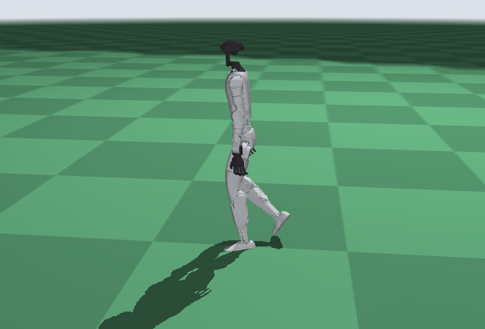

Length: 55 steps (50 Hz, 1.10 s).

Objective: Walk run

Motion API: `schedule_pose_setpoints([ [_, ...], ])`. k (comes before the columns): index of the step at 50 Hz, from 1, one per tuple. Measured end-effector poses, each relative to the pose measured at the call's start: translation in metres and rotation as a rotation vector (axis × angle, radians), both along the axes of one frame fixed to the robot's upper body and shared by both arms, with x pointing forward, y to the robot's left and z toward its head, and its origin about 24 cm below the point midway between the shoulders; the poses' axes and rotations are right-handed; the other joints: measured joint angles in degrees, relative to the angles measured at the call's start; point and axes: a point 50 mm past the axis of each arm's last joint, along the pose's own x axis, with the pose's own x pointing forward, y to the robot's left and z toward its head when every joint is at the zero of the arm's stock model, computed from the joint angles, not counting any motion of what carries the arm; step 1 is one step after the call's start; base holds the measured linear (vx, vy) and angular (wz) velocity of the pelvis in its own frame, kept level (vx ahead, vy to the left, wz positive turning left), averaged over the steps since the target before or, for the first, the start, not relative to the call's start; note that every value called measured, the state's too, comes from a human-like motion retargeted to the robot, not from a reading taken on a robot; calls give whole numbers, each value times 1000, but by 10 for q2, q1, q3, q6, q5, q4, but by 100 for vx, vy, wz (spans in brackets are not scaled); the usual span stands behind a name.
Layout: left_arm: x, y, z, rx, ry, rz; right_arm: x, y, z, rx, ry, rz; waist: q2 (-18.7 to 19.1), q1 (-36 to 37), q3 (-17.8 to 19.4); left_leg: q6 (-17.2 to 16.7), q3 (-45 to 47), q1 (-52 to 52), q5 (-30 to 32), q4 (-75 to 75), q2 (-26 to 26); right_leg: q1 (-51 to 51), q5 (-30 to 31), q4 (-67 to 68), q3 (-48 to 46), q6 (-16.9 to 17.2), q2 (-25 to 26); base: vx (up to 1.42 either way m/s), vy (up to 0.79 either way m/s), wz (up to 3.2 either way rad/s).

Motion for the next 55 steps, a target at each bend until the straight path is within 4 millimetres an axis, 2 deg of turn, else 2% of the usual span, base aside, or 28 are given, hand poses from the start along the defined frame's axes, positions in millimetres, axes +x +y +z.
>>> schedule_pose_setpoints([
  [2, 34, 11, 8, 45, -105, -46, -21, 2, 0, 16, 78, -55, 0, -30, -2, 1, 11, 36, -4, -32, -15, -57, -40, -18, -31, -15, -20, 75, 4, 95],
  [5, 84, 22, 24, 77, -263, -123, -51, 2, 3, 6, 160, -133, -3, -61, 2, -5, -6, 84, -17, -63, -43, -117, -91, -122, -78, -52, -47, 87, -3, 73],
  [8, 126, 27, 44, 86, -416, -182, -75, 4, 6, 7, 235, -176, -17, -87, 9, -18, -26, 138, -35, -85, -69, -159, -108, -318, -56, -79, -25, 77, -12, 65],
  [10, 147, 26, 57, 77, -513, -213, -88, 6, 9, 18, 291, -200, -23, -92, 11, -30, -33, 174, -50, -97, -80, -171, -111, -446, -49, -89, -2, 85, -17, 42],
  [11, 154, 25, 61, 70, -550, -223, -94, 7, 11, 27, 316, -212, -20, -94, 8, -38, -37, 188, -57, -99, -77, -181, -119, -483, -24, -79, 11, 104, -23, 28],
  [13, 161, 22, 66, 57, -603, -234, -102, 8, 13, 50, 354, -242, -22, -92, 2, -56, -40, 212, -68, -97, -79, -191, -131, -512, -43, -65, 17, 107, -22, 14],
  [14, 160, 19, 64, 50, -611, -233, -103, 8, 14, 64, 367, -260, -22, -89, -2, -67, -42, 220, -67, -90, -79, -194, -126, -498, -54, -84, 16, 83, -12, 3],
  [15, 157, 15, 62, 43, -612, -229, -104, 8, 15, 78, 378, -279, -20, -86, -6, -79, -43, 226, -64, -82, -78, -196, -116, -475, -56, -115, 16, 93, -14, 11],
  [17, 136, 11, 49, 24, -555, -206, -102, 9, 14, 86, 374, -309, -27, -92, -13, -98, -53, 243, -18, -59, -94, -194, -60, -444, -53, -126, 10, 114, -20, 13],
  [20, 82, 2, 23, 0, -386, -167, -91, 13, 11, 110, 326, -341, -30, -109, -5, -119, -63, 249, 138, 27, -97, -170, -45, -386, 10, -115, -13, 100, -14, 40],
  [22, 38, -8, 6, -9, -229, -149, -80, 14, 8, 107, 282, -335, -58, -93, -5, -92, 15, 235, 229, 118, -92, -122, -67, -398, 35, -119, -31, 101, -18, -6],
  [23, 16, -11, 1, -12, -141, -147, -73, 13, 6, 106, 254, -322, -72, -82, -6, -84, 41, 221, 248, 172, -92, -93, -78, -408, 7, -119, -50, 90, -17, -16],
  [25, -22, -13, -5, -17, 31, -151, -53, 8, 3, 109, 187, -283, -87, -68, -4, -73, 61, 174, 212, 287, -70, -48, -92, -420, -33, -110, -76, 92, -18, 19],
  [27, -55, -16, -5, -21, 178, -132, -25, -1, 2, 87, 112, -210, -93, -56, 7, -50, 84, 124, 171, 358, -35, -15, -102, -436, -18, -108, -65, 72, -15, 28],
  [29, -83, -19, -2, -38, 305, -94, 5, -8, 2, 39, 29, -127, -81, -49, 11, -61, 75, 61, 143, 384, -9, 24, -105, -466, -43, -105, -45, 56, -14, 16],
  [30, -96, -20, 0, -53, 364, -72, 20, -11, 3, 10, -15, -89, -73, -46, 10, -71, 66, 30, 129, 383, -1, 44, -106, -483, -68, -105, -33, 62, -13, 6],
  [32, -119, -24, 4, -85, 449, -31, 47, -18, 6, -31, -110, -34, -65, -35, 8, -71, 86, -10, 107, 331, 10, 70, -113, -508, -68, -104, -9, 62, -11, -11],
  [35, -140, -30, 8, -118, 505, 20, 87, -21, 14, -45, -254, 25, -48, -14, 10, -55, 118, -58, 76, 208, 22, 114, -128, -542, -77, -97, 28, 61, -7, -40],
  [37, -146, -34, 8, -118, 507, 44, 109, -20, 20, -33, -344, 48, -29, 5, 16, -64, 81, -84, 79, 102, 11, 150, -137, -566, -76, -90, 59, 71, -4, -67],
  [39, -147, -38, 7, -114, 500, 54, 124, -19, 25, -22, -419, 56, -24, 23, 18, -68, 19, -109, 82, 18, -5, 178, -150, -576, -72, -79, 69, 64, -1, -62],
  [40, -147, -40, 7, -114, 495, 56, 130, -18, 28, -18, -452, 57, -26, 31, 19, -65, -9, -122, 86, -16, -11, 188, -156, -577, -68, -75, 68, 66, 2, -49],
  [43, -137, -42, 4, -133, 473, 47, 137, -11, 30, 3, -500, 55, -24, 40, 16, -67, -11, -142, 88, -52, -19, 213, -177, -571, -62, -62, 75, 70, 4, -25],
  [45, -125, -42, 1, -142, 444, 28, 133, -1, 27, 49, -506, 47, -23, 28, 9, -26, -16, -150, 98, -22, -26, 229, -191, -566, -71, -50, 79, 68, 1, 18],
  [48, -104, -39, -3, -149, 370, -47, 106, 9, 16, 91, -432, -48, -22, 44, 0, -16, 5, -136, 136, 9, -14, 255, -196, -552, -60, -21, 80, 87, 7, -32],
  [50, -88, -36, -6, -136, 304, -88, 81, 13, 8, 92, -367, -145, -35, 60, -6, -7, 10, -135, 112, 52, -5, 260, -180, -531, -37, 10, 63, 75, 5, -78],
  [53, -66, -29, -7, -68, 219, -86, 39, 18, 0, 82, -223, -242, -36, 55, -13, 3, -22, -112, 70, 65, -15, 250, -108, -470, -5, 37, 54, 75, 5, -51],
  [55, -52, -22, -7, -29, 182, -84, 12, 15, -2, 63, -104, -273, -20, 45, -19, 8, 24, -70, 57, 43, 13, 231, -36, -405, 4, 35, 59, 65, 7, -22],
])
